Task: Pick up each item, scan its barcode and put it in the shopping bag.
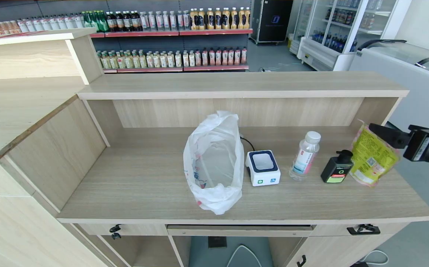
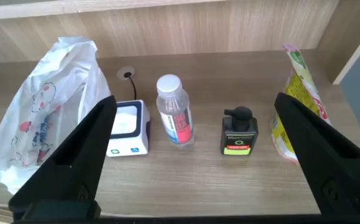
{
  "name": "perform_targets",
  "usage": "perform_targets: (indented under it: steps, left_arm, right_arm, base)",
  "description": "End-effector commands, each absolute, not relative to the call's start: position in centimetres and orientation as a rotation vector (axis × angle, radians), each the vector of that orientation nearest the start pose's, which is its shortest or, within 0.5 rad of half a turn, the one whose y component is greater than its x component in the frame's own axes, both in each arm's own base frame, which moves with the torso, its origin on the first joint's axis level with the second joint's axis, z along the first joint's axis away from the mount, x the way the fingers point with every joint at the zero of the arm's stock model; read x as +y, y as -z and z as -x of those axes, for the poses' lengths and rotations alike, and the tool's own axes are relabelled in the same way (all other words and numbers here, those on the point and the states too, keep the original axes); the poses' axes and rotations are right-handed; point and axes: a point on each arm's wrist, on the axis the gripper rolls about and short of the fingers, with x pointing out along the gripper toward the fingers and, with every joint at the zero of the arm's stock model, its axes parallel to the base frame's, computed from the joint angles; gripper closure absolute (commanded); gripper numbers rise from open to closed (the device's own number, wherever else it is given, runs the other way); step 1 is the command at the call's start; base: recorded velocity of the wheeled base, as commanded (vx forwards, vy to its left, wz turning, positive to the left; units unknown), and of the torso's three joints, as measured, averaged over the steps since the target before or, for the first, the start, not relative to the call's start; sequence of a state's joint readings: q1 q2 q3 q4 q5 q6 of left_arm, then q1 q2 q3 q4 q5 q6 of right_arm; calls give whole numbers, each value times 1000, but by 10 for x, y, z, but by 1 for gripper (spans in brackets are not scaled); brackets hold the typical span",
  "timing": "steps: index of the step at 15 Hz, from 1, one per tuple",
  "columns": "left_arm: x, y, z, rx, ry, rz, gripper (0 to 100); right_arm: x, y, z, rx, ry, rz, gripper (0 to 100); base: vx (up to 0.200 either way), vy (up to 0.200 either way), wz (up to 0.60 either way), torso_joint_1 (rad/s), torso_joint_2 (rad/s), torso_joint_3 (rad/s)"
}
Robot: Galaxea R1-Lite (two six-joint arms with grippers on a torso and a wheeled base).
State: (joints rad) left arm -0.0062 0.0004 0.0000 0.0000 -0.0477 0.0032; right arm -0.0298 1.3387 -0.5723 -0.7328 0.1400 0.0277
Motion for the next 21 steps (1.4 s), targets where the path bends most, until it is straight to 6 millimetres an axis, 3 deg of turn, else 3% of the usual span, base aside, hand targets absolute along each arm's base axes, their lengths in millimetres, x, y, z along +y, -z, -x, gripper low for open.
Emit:
perform_targets:
  steps: [1,3,7,13,21]
  left_arm:
    - [-1,-76,23,1,54,-3,0]
    - [-1,-76,23,1,54,-3,0]
    - [-1,-76,23,1,54,-3,0]
    - [-1,-76,23,1,54,-3,0]
    - [-1,-76,23,1,54,-3,0]
  right_arm:
    - [2,-188,-272,137,-136,-19,0]
    - [4,-170,-287,192,-143,39,0]
    - [4,-147,-287,262,-146,45,0]
    - [8,-110,-310,281,-173,106,0]
    - [28,-77,-341,244,-234,127,0]
  base:
    - [0,0,0,0,0,0]
    - [0,0,0,0,0,0]
    - [0,0,0,0,0,0]
    - [0,0,0,0,0,0]
    - [0,0,0,0,0,0]
